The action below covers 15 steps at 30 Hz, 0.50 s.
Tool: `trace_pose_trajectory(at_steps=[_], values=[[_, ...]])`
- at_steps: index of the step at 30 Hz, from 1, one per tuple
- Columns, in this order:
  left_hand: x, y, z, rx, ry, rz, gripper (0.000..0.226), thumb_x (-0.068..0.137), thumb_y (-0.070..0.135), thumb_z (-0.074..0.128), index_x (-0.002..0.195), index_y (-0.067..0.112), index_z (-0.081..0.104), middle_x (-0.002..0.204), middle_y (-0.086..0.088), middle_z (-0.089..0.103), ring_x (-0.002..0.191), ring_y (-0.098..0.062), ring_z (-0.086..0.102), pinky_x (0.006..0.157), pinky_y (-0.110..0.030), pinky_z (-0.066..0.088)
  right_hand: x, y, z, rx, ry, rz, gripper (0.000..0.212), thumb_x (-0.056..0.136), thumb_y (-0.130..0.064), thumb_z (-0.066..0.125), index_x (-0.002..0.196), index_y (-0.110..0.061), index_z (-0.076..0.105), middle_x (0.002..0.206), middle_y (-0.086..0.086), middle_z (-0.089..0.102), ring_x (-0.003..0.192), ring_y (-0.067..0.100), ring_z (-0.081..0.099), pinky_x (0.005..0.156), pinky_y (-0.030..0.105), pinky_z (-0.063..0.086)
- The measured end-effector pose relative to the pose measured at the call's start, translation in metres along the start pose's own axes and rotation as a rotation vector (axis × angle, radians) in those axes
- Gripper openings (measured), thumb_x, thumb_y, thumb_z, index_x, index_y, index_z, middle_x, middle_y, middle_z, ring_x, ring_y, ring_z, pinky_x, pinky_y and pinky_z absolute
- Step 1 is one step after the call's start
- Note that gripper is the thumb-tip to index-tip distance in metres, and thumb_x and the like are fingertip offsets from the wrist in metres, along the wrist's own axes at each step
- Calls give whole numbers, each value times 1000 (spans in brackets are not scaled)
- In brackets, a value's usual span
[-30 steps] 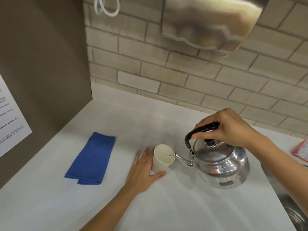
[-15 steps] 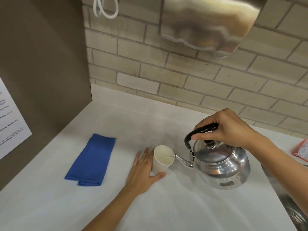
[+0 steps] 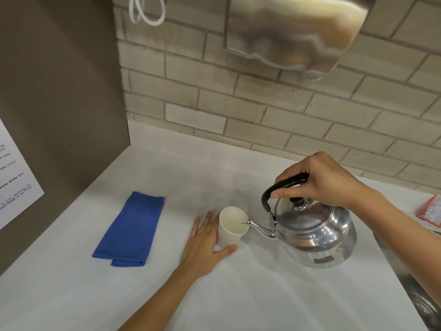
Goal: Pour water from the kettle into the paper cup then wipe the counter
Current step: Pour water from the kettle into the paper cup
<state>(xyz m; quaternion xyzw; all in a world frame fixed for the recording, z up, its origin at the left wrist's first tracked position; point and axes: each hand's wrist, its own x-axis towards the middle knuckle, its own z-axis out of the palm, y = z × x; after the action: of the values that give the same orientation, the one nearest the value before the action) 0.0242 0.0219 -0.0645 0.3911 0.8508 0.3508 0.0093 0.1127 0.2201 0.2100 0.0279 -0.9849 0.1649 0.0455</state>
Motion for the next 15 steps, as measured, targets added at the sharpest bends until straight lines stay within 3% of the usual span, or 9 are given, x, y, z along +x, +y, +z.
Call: trace_pose_trajectory(at_steps=[9, 15], values=[[-1, -2, 2, -9, -4, 2, 97, 80, 79, 42, 154, 21, 18, 162, 2, 21, 145, 4, -5, 117, -20, -16, -1, -2, -1, -16, -2, 8, 34, 66, -67, 72, 83, -39, 79, 67, -21, 74, 62, 2, 68, 59, 19, 49], [0, -3, 3, -5, -10, 0, 97, 80, 79, 41, 154, 22, 18, 162, 4, 22, 144, 4, -5, 121, -26, -9, -1, -3, -1, -54, -2, 13, 32, 67, -60, 77, 84, -34, 80, 61, -37, 65, 63, 1, 66, 62, 22, 51]])
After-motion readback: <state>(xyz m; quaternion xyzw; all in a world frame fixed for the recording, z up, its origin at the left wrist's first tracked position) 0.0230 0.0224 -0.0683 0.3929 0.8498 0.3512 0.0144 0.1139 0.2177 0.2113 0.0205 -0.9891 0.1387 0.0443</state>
